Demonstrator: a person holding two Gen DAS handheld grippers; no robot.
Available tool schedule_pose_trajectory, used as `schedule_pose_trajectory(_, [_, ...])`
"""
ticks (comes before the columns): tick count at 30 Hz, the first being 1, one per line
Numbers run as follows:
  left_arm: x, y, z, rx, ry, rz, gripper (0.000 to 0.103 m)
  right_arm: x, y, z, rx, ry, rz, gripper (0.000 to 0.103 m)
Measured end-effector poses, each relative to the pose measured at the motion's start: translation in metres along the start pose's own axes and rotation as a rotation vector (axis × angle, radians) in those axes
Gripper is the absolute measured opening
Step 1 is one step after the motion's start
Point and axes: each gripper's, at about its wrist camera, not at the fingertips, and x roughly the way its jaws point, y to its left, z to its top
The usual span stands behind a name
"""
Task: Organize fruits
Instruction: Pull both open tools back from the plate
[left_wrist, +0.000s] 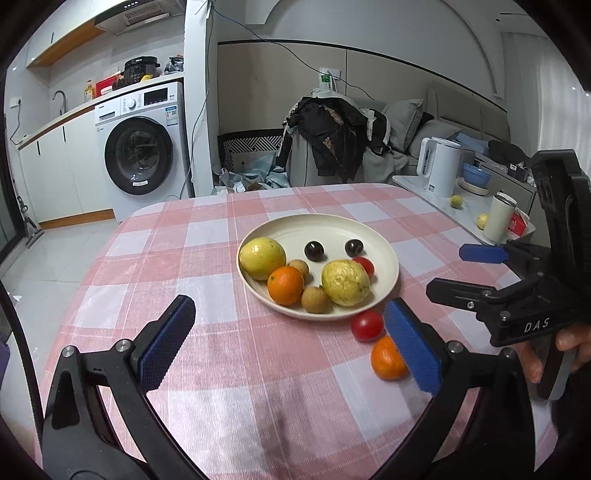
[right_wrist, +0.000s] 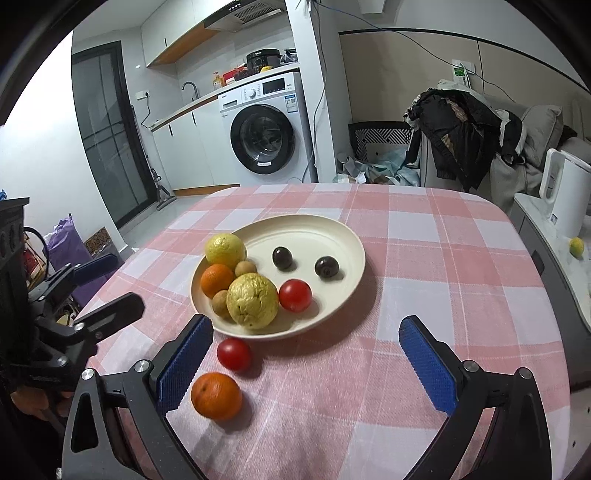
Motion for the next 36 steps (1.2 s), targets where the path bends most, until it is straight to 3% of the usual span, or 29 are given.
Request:
schedule_pose_trajectory(11, [-0.001,0.005,-0.014,-0.001,0.044,0.012,0.102,-0.006,0.013,-0.010,-0.083,0.062,-0.009,0.103])
schedule_pose_trajectory(36, [0.014,0.001,-0.018,0.021,0.098,0.003,0.102,0.026,0.042,-0.033,-0.187,0.230,0.040,0.103])
